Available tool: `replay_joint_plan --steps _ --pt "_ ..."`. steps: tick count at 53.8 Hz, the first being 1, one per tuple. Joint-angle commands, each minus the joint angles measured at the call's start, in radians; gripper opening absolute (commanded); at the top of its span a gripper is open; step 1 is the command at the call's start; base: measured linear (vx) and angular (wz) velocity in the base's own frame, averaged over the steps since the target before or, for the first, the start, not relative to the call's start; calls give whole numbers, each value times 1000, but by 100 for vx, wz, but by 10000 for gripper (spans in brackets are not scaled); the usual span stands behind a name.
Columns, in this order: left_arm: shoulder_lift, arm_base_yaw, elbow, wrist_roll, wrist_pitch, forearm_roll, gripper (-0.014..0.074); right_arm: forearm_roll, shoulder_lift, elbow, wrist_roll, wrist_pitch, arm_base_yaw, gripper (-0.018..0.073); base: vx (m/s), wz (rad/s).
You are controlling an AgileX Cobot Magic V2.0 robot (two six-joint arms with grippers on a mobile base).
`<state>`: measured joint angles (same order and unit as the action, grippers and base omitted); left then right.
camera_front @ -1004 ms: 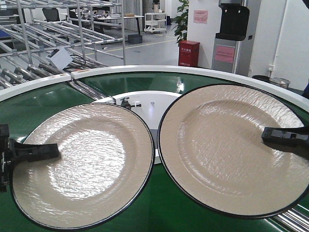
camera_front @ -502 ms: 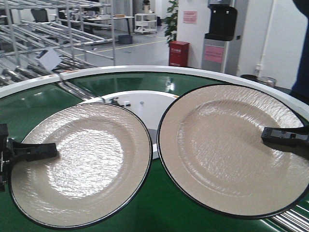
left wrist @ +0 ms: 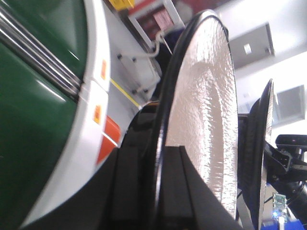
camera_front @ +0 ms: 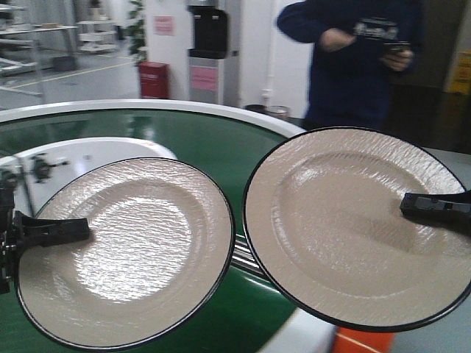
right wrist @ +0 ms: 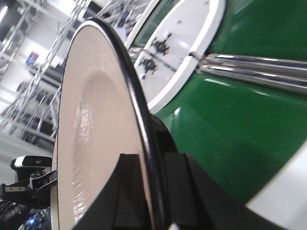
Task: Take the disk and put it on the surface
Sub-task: 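Hold both plates raised while the base drives to the steel counter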
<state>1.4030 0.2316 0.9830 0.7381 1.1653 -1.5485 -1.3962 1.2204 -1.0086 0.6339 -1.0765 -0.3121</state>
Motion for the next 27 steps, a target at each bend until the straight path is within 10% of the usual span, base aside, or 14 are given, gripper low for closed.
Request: replay_joint_plan --steps 1,27 --pt "-45 -6 29 -17 71 -137 -1 -131 -27 -33 3 -11 -7 -8 -19 -69" --pt "-45 -6 29 -17 71 -137 -1 -130 -27 -33 3 -15 -7 -8 -16 -60"
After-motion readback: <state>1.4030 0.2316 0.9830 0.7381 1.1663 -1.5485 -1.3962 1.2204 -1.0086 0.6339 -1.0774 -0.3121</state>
